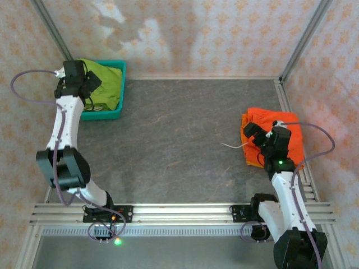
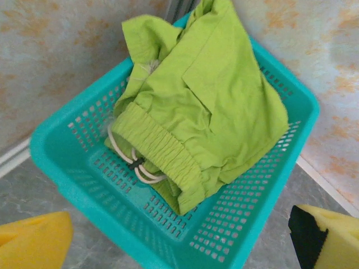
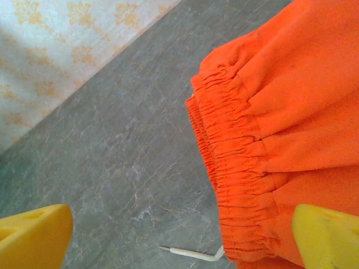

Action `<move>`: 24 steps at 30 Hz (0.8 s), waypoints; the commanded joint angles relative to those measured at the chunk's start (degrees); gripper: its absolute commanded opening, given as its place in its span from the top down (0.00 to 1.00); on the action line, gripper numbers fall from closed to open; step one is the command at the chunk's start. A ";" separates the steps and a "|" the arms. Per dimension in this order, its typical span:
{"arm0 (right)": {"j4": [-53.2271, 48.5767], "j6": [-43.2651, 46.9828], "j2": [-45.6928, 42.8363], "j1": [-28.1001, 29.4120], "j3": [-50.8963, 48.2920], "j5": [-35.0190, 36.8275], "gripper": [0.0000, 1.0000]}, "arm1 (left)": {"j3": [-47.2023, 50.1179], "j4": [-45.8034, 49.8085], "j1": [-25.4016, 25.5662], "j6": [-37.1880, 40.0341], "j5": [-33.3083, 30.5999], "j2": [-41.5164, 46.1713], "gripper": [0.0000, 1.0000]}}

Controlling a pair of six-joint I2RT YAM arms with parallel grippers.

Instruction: Fold and stack the shorts

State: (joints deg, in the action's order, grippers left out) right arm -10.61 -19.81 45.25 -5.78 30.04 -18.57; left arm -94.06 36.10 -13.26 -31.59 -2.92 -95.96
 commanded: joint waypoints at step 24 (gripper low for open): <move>0.65 5.73 7.62 0.16 5.64 -5.55 0.01 | -41.35 25.71 0.36 -4.61 -2.60 -48.31 0.14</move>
State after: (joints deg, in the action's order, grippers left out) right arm -10.68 -14.92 52.29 -5.78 33.34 -23.14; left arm -133.27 56.31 -13.54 -35.51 -3.27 -142.34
